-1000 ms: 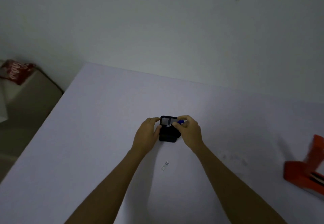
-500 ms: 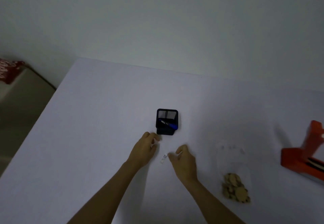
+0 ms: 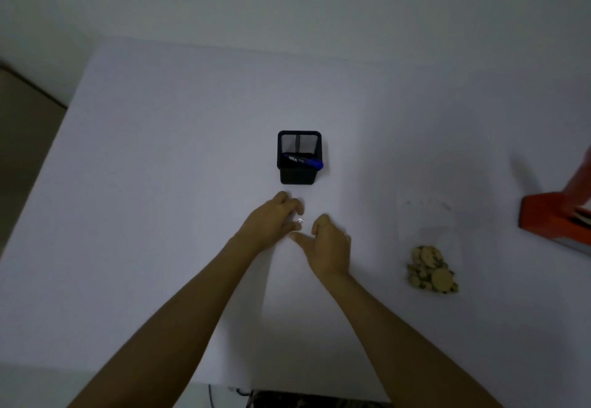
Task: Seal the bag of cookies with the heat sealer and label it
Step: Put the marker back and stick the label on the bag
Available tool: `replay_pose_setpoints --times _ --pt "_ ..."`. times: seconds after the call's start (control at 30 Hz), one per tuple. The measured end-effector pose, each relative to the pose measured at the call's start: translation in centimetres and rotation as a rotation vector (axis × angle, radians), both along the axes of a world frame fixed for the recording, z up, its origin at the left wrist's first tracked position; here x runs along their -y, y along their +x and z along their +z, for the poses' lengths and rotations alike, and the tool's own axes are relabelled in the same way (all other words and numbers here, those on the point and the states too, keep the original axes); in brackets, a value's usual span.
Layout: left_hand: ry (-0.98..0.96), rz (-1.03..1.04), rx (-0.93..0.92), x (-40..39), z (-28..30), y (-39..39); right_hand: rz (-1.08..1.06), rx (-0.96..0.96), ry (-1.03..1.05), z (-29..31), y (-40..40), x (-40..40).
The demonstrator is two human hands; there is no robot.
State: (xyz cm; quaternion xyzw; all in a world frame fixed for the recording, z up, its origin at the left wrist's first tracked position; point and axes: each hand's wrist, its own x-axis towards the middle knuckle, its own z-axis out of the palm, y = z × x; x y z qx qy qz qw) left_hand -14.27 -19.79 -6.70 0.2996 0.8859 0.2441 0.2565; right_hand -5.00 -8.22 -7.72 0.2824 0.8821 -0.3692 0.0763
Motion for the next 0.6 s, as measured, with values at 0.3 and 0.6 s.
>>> replay_pose_setpoints --times 0.3,0.6 --pt "-0.138 -0.101 -0.033 -1.5 0.5 -0.1 0.045 0.040 0.017 0.0 0.0 -0.3" --pt "-0.098 -0.099 -0.012 -2.1 0.6 0.0 0.060 0.017 0.026 -0.2 0.1 -0.6"
